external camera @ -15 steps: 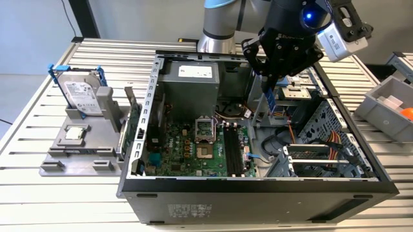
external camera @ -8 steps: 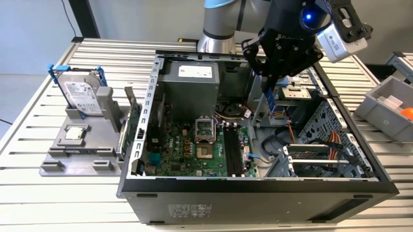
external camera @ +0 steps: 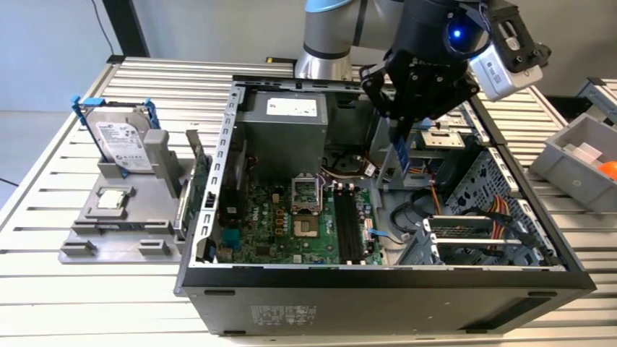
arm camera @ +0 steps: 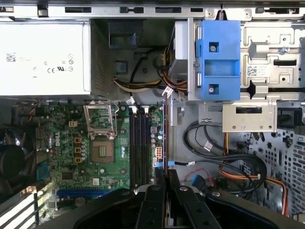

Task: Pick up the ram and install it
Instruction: 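Insert the ram into the slot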

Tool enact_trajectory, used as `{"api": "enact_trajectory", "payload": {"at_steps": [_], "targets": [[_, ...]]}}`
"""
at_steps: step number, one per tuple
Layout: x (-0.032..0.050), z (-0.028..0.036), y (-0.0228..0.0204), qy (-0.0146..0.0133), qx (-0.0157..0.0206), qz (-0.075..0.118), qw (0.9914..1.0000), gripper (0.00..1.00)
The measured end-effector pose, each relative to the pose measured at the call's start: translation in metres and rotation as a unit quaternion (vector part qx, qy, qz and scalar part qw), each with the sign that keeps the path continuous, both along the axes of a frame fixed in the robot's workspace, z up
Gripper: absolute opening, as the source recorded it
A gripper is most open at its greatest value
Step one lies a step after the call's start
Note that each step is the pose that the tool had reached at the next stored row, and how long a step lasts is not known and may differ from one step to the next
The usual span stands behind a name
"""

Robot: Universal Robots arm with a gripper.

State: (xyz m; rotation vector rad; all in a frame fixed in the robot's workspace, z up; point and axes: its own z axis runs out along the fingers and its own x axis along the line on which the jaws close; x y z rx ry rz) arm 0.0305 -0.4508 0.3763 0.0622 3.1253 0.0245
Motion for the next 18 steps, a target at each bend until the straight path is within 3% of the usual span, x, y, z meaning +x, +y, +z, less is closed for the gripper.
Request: {"api": "enact_trajectory", "payload": {"at_steps": [18], "targets": [[-0.0013, -0.0148, -0.0001, 0.0000, 0.0000, 0.000, 1.00000, 0.00]]}}
